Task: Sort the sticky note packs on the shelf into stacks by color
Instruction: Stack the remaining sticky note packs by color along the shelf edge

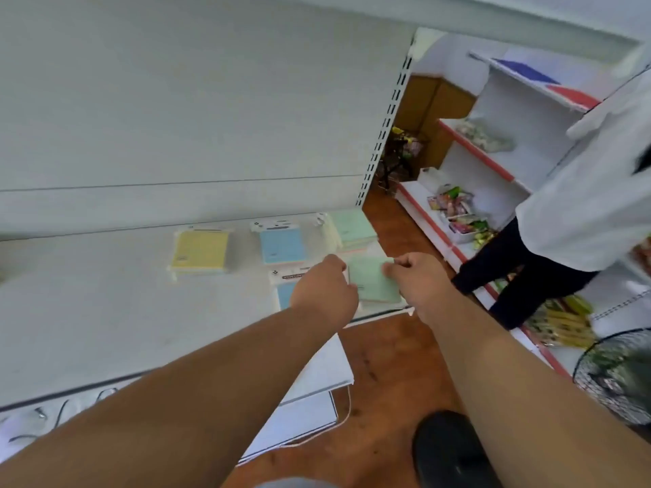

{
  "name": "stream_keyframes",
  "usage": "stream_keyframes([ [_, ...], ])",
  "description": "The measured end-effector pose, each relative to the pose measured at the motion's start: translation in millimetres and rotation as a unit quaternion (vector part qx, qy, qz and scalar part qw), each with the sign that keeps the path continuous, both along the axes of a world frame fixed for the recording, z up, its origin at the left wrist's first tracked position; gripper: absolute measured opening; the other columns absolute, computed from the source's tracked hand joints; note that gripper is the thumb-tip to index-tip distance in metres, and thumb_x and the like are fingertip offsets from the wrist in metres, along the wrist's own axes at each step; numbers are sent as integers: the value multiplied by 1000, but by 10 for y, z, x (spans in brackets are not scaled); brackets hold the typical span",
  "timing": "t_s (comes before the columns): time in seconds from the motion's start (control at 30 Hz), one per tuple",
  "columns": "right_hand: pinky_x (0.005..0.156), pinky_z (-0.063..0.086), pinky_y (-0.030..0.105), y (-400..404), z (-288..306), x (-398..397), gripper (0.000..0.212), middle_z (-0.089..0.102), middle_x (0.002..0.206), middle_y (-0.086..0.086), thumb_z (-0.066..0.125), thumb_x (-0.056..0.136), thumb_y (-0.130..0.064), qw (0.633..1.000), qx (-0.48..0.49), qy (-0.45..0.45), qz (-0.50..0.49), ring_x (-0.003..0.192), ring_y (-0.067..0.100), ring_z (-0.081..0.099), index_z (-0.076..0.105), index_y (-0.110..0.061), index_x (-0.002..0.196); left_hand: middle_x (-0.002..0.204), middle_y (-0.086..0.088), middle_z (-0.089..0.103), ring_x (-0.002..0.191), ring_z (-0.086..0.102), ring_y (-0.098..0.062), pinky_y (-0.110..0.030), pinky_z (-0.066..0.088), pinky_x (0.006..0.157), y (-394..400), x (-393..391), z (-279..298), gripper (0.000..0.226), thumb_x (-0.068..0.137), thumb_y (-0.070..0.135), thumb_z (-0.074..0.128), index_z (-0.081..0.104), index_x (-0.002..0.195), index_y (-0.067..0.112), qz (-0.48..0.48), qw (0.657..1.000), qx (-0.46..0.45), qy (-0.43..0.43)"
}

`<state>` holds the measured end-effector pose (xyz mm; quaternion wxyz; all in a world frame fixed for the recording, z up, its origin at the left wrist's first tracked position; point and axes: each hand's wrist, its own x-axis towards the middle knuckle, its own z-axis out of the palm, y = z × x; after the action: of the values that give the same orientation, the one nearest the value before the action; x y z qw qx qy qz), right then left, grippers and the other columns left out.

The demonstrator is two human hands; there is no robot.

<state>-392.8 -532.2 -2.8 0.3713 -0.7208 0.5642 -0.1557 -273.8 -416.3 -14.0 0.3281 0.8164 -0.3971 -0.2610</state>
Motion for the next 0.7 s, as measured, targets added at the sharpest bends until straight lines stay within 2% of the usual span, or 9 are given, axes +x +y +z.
stream_keyframes([
  [0.07,79,55,41,-178,-28,-110,28,67,93,11,63,91,-32,999,-16,42,4,85,28,63,68,-6,97,112,-1,66,107,60,-24,-30,46,78,-212,-158,10,32,90,24,54,51,122,19,-17,998,35,-45],
  [0.13,84,55,42,-286,-72,-163,25,67,95,11,60,92,-32,997,-29,74,11,91,28,63,67,-9,99,114,-4,63,107,60,-25,-29,43,75,-360,-275,4,31,89,20,55,52,119,16,-22,994,73,-79],
  [0.23,79,55,39,-361,-167,-174,20,66,90,7,60,91,-35,988,-56,133,45,88,26,63,62,-14,92,111,-6,63,104,61,-27,-30,41,70,-463,-351,-32,25,88,17,57,51,112,13,-26,983,123,-134],
  [0.33,78,54,38,-353,-239,-154,19,64,94,6,61,90,-35,983,-69,158,58,89,26,62,55,-17,89,107,-5,63,98,61,-27,-32,41,67,-471,-354,-76,23,85,18,57,51,107,16,-12,976,140,-165],
  [0.5,74,53,37,-258,-245,-106,20,61,96,4,56,93,-37,970,-145,185,69,88,24,60,51,-18,96,110,-1,63,101,61,-25,-31,41,70,-382,-336,-108,33,89,30,56,51,120,20,5,981,102,-163],
  [0.7,63,50,35,98,-150,242,23,58,79,0,55,93,-39,965,-204,94,132,72,19,56,50,-19,83,103,8,66,95,61,-18,-30,47,76,68,8,-126,31,88,38,52,51,117,30,34,990,52,-130],
])
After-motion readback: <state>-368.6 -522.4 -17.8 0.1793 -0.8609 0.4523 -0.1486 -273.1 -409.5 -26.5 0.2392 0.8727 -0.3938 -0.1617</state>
